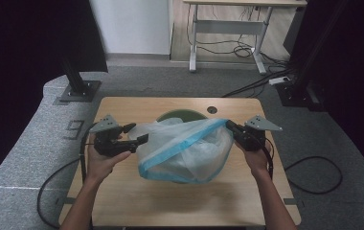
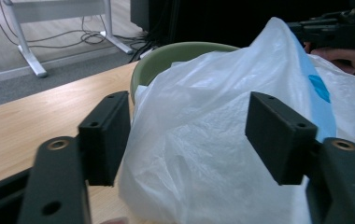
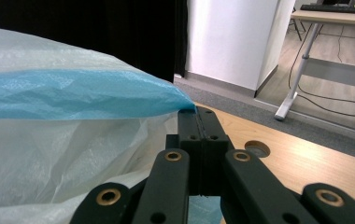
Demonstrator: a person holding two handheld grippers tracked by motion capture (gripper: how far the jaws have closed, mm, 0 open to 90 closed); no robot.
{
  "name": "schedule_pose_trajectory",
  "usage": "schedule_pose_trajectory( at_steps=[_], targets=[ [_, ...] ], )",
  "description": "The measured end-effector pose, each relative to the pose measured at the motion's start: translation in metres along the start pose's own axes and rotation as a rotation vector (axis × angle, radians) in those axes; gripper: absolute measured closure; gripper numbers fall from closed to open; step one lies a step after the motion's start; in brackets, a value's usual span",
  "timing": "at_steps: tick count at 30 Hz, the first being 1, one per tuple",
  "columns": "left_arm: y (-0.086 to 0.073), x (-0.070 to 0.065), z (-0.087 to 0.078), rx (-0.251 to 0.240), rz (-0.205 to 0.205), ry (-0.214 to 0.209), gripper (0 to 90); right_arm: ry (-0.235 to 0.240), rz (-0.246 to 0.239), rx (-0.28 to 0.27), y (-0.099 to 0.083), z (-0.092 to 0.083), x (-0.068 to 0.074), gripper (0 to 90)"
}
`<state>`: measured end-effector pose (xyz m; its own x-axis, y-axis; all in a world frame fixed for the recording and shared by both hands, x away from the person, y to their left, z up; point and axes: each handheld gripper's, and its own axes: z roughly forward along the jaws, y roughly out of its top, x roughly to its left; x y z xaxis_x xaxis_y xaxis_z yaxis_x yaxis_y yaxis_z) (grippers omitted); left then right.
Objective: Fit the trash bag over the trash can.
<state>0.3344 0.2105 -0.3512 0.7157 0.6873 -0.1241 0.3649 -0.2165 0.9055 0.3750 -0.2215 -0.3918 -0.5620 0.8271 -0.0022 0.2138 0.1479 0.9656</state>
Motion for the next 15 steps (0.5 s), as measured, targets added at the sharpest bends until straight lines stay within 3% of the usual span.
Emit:
schedule_pose_trajectory(
  at_steps=[2, 6, 11, 15],
  targets=[
    [-0.001, -0.001, -0.004, 0.001, 0.004, 0.016, 28.6, -0.002, -0.001, 0.004, -0.001, -0.001, -0.001, 88.9],
    [-0.008, -0.010, -0.010, 0.013, 0.029, -0.010, 28.2, -0.005, 0.003, 0.011, -0.002, -0.002, -0.002, 88.9],
    [-0.031, -0.030, -0.007, 0.046, 0.040, -0.030, 27.1, 0.001, -0.003, 0.026, -0.003, -0.002, 0.000, 88.8],
    [-0.047, -0.036, -0.005, 0.044, 0.038, 0.026, 26.8, 0.004, -0.004, 0.038, -0.005, -0.001, 0.002, 88.8]
  ],
)
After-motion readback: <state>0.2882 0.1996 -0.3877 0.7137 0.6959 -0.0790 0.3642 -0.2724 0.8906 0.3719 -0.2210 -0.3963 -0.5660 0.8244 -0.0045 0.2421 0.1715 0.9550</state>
